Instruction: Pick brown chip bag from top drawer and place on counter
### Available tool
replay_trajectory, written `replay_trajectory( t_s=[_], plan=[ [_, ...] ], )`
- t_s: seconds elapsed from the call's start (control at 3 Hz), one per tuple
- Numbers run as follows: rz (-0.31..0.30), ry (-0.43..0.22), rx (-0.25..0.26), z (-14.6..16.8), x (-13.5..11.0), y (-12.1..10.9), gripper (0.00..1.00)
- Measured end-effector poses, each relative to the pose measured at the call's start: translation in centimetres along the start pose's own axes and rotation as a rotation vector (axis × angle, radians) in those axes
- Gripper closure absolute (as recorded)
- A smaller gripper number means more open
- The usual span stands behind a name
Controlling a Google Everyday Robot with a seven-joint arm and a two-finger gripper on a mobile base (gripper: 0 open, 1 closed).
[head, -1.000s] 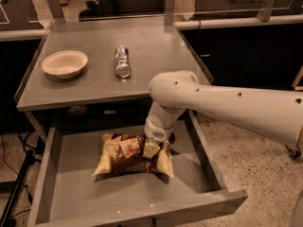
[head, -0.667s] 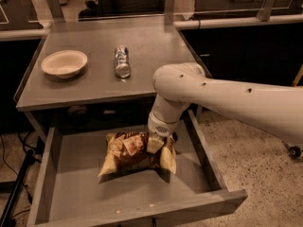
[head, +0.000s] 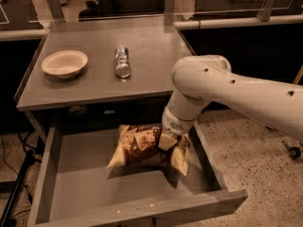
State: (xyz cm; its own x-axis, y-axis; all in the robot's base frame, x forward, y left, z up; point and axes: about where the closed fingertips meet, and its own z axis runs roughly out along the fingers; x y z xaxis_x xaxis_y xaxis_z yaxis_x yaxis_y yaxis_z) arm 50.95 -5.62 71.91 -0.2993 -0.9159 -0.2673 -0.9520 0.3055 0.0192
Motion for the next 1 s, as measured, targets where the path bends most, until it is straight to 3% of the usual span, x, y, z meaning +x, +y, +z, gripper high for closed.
replay_trajectory(
  t_s=[0.33, 1.0],
  plan=[
    [0.001, -0.007, -0.006, -0.2, -0.3, -0.2, 1.00],
    [0.082, 0.006, 0.008, -6.4, 4.2, 0.4, 1.00]
  ],
)
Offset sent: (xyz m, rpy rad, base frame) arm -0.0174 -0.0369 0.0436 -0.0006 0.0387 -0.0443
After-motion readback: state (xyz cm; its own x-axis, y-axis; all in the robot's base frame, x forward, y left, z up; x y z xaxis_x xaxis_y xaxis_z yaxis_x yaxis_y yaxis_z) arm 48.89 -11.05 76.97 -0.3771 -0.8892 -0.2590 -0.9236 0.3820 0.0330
